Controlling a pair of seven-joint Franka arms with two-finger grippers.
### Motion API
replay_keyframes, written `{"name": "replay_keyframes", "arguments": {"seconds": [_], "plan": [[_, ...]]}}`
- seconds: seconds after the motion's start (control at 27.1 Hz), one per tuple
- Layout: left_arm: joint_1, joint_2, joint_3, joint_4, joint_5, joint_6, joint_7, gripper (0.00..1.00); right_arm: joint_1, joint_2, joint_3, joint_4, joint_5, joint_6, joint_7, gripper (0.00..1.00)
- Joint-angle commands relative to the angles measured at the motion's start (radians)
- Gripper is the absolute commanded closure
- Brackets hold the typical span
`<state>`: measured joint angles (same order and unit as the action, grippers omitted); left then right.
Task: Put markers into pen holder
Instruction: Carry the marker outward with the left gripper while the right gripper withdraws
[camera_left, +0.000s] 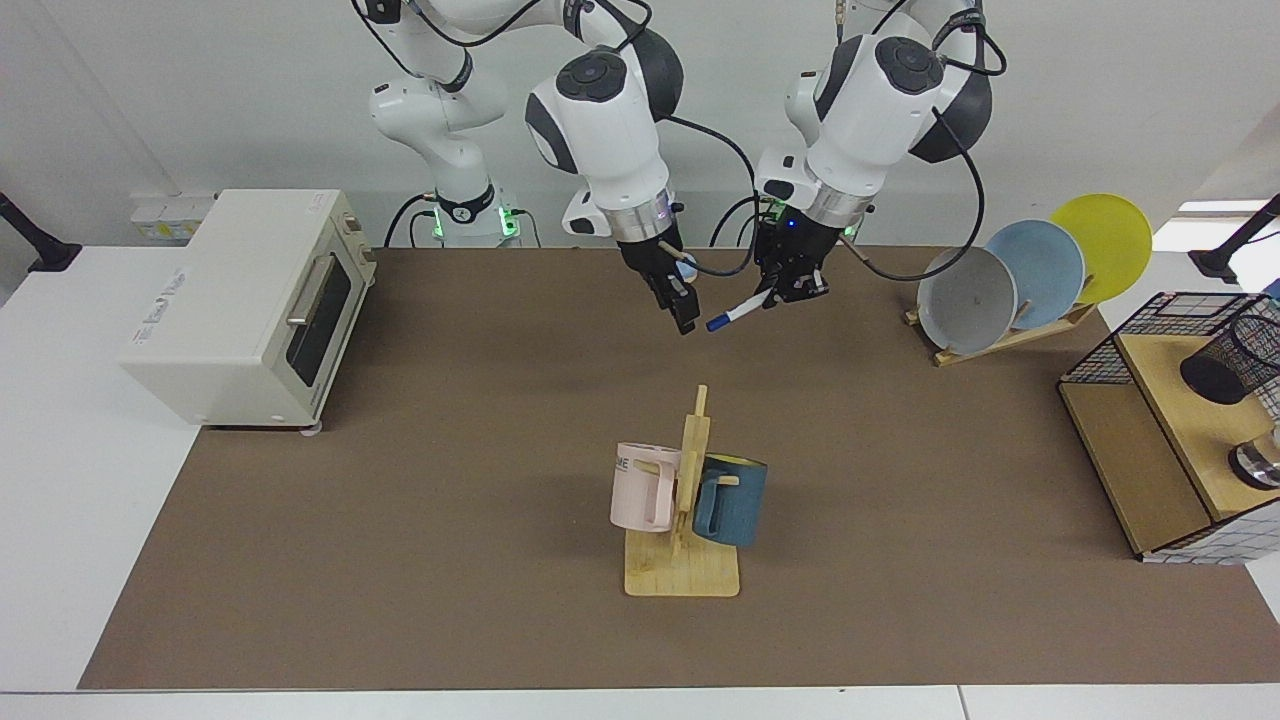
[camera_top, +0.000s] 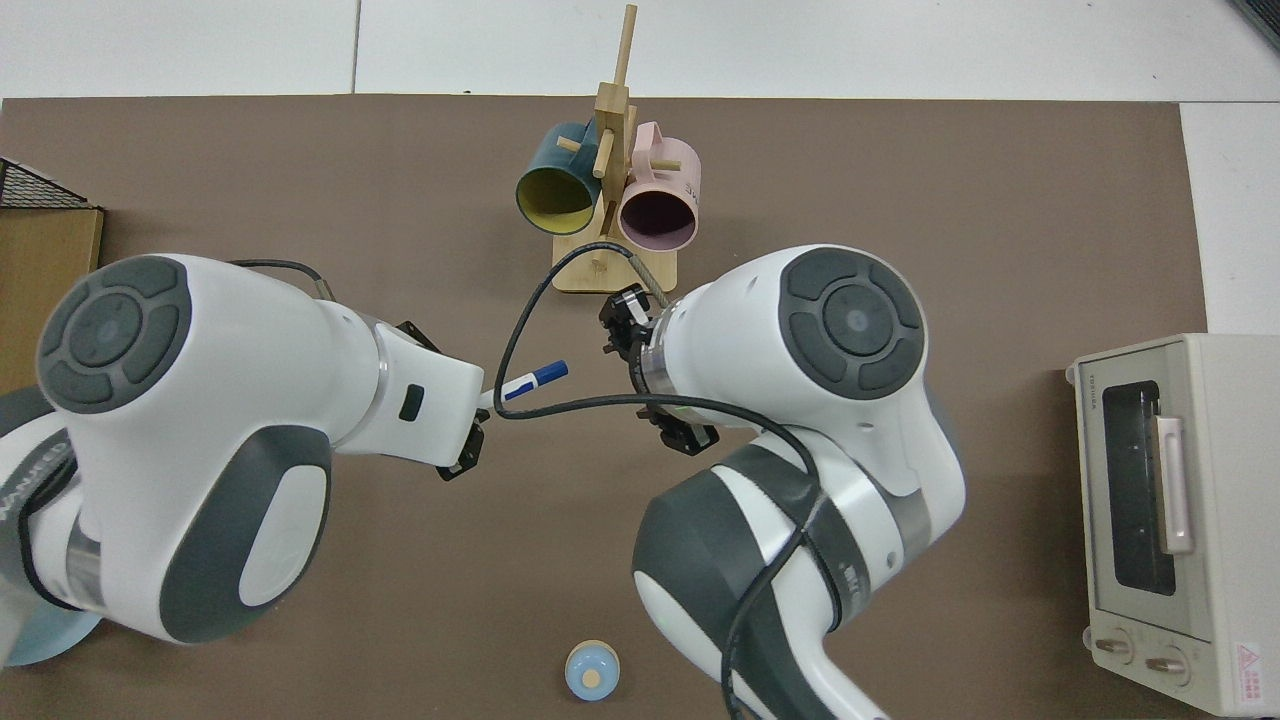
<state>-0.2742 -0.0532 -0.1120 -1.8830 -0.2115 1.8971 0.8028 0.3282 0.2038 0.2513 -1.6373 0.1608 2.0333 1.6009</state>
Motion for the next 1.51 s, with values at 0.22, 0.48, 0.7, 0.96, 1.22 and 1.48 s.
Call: {"name": "replay_keyframes", "arguments": {"seconds": [0.22,0.48,0.7,0.96,1.22,1.48], "plan": [[0.139,-0.023,-0.003,-0.034,0.198,-0.004,-0.004,1.0,-0.158,-0.069,0.009,-0.033,-0.004,-0.105,-0.396,0.0],[0.242,-0.017,-0.003,-0.03,0.377,-0.006,0.013,1.0,-0.232,-0.1,0.006,-0.03,-0.027,-0.145,-0.686,0.0],[0.329,-0.014,-0.003,-0.018,0.556,-0.007,0.07,1.0,-0.255,-0.118,-0.003,-0.019,-0.108,-0.202,-0.97,0.0],[0.391,-0.019,-0.002,0.039,0.731,-0.053,0.196,1.0,-0.287,-0.13,-0.003,-0.001,-0.167,-0.258,-1.13,0.0],[0.472,-0.027,-0.002,0.151,0.816,-0.056,0.432,1.0,-0.314,-0.135,-0.006,0.025,-0.187,-0.323,-1.248,0.0],[0.533,-0.016,-0.002,0.245,0.892,-0.052,0.595,1.0,-0.342,-0.135,-0.009,0.068,-0.213,-0.427,-1.331,0.0]]}}
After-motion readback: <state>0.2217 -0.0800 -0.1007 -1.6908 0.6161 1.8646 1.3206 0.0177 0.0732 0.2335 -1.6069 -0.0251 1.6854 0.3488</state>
